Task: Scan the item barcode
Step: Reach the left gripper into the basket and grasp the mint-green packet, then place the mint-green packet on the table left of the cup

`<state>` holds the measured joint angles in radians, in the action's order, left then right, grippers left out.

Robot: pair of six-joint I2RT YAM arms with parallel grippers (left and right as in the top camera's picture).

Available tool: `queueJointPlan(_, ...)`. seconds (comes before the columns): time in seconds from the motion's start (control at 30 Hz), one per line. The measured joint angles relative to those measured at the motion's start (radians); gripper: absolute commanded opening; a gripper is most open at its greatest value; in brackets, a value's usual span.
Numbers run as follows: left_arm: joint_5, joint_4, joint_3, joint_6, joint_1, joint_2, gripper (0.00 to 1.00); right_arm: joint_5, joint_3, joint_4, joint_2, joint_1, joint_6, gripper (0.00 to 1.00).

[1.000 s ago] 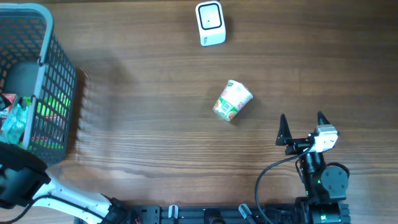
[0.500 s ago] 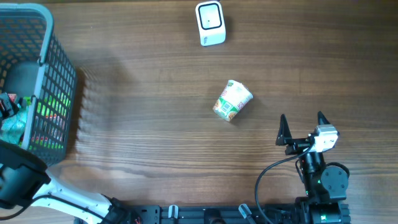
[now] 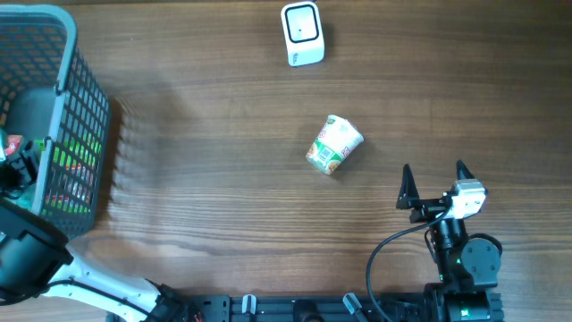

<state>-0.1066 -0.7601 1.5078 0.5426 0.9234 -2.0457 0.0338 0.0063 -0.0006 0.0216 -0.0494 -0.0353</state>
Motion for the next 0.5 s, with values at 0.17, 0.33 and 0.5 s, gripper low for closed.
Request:
queueJointPlan(0.17, 0.01, -0.013, 0.0, 0.005, -0.002, 0.047, 0.04, 0.0, 0.0, 0.0, 0.0, 0.0, 0.0, 1.0)
queueJointPlan(0.33, 0.03, -0.028, 0.014, -0.066, -0.017, 0.354, 0.04, 0.0, 0.0, 0.0, 0.0, 0.0, 0.0, 1.0)
queueJointPlan(0.5, 0.032, -0.035, 0.031, -0.17, -0.225, 0.664, 0.04, 0.0, 0.0, 0.0, 0.0, 0.0, 0.0, 1.0)
